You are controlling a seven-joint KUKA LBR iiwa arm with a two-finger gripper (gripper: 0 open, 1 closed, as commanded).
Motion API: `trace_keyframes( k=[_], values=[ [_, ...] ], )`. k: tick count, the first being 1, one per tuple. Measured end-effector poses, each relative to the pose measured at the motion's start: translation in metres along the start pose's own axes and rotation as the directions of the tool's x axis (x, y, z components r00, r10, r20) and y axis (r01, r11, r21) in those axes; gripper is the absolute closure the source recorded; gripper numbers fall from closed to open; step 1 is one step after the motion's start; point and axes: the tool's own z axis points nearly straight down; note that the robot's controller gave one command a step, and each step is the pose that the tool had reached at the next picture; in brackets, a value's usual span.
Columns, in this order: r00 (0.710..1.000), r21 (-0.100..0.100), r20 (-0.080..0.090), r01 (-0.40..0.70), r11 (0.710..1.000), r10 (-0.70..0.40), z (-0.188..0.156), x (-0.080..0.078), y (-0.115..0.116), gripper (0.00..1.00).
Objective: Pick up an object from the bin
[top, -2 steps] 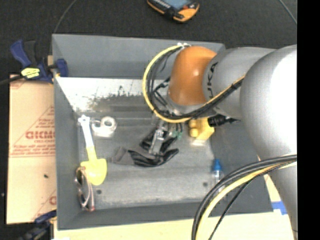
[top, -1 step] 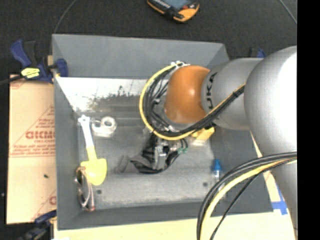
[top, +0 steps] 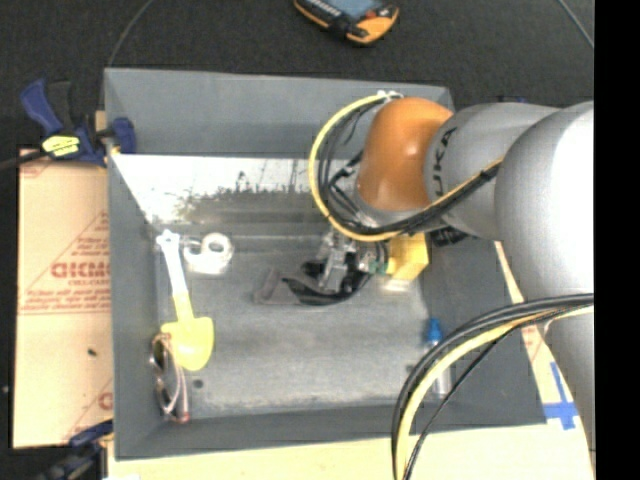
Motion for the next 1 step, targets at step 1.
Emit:
trace_keyframes(
  k=[1],
  values=[
    [1.0, 0.0, 0.0, 0.0, 1.0, 0.0, 0.0, 0.0, 0.0, 1.0]
  ],
)
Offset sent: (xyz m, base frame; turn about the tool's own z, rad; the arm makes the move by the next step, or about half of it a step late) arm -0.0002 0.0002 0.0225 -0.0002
